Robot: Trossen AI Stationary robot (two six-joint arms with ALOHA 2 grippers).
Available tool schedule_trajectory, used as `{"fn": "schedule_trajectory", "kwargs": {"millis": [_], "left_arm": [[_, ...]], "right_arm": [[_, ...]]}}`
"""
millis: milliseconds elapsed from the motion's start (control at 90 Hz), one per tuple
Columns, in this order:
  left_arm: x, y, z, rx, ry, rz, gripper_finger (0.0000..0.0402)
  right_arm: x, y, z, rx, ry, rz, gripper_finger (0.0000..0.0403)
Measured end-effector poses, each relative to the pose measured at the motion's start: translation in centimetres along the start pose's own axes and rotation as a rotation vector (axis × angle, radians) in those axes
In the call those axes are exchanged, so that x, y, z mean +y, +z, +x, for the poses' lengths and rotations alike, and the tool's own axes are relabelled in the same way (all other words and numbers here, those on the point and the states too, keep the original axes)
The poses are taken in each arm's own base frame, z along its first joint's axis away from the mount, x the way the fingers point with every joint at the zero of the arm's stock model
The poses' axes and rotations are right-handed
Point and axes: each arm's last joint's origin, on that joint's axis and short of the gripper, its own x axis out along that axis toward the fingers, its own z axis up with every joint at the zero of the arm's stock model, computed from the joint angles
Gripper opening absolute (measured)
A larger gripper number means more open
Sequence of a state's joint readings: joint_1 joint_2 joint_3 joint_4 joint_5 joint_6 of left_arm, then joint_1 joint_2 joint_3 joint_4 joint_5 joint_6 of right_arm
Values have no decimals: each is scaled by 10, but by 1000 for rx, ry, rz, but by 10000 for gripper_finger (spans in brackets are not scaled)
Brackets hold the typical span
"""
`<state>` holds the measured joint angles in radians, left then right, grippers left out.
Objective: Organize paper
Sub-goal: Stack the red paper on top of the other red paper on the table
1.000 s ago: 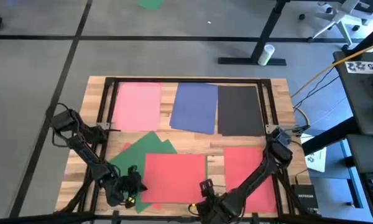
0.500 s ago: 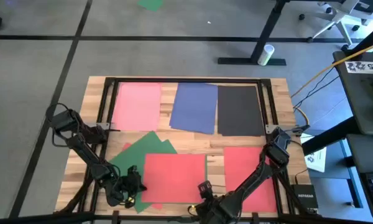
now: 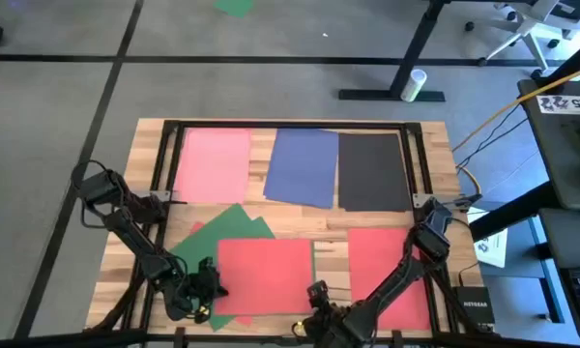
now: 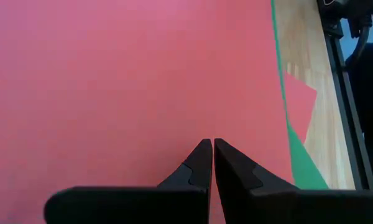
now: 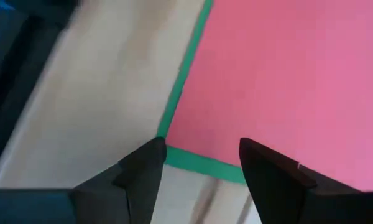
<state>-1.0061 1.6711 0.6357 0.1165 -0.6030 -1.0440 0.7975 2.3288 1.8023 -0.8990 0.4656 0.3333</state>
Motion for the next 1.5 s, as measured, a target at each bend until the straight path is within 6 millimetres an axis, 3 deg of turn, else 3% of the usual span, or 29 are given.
{"fn": "schedule_trajectory", "kwargs": {"millis": [489, 1089, 1500], "left_arm": [[0, 0, 0, 14, -8, -1, 0], [0, 0, 0, 14, -7, 4, 0], [0, -1, 1, 17, -5, 5, 0]], "right_arm": [[-2, 4, 0, -66, -111, 24, 202], [3, 3, -1, -40, -9, -16, 202], [-6, 12, 12, -73, -14, -4, 202]]}}
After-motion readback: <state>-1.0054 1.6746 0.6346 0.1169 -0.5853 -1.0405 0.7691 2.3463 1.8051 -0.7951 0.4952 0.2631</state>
